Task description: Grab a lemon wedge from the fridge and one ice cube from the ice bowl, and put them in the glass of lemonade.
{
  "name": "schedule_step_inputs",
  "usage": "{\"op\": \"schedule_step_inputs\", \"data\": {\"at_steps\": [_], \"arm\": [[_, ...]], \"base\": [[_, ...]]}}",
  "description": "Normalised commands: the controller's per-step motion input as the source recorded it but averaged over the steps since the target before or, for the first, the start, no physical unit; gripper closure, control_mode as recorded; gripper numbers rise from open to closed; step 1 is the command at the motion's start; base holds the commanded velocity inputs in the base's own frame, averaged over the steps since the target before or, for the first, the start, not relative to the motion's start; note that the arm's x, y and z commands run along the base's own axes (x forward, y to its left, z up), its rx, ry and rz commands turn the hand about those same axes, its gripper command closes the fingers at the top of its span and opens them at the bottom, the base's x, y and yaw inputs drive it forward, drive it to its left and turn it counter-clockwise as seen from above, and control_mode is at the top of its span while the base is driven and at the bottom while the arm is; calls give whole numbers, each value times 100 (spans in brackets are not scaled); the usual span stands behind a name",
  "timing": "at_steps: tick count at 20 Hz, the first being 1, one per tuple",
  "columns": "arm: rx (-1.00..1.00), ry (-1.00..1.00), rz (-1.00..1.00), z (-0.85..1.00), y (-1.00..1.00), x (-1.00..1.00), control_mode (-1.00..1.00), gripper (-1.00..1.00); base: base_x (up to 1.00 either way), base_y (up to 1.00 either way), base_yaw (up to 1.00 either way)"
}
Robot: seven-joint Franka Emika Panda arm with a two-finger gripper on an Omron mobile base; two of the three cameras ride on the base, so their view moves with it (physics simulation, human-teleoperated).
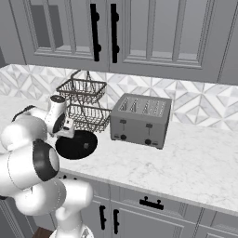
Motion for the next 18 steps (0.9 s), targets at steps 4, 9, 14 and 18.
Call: {"op": "schedule_step_inputs", "data": {"at_steps": [4, 9, 14, 18], "arm": [[-5, -8, 0, 59, 94, 0, -100, 100], [-1, -6, 0, 32, 25, 0, -100, 100], [-7, 4, 0, 5, 42, 46, -100, 100], [-12, 5, 0, 0, 48, 46, -100, 100]], "base": [[0, 0, 0], [0, 0, 0], [0, 0, 0], [0, 0, 0]]}}
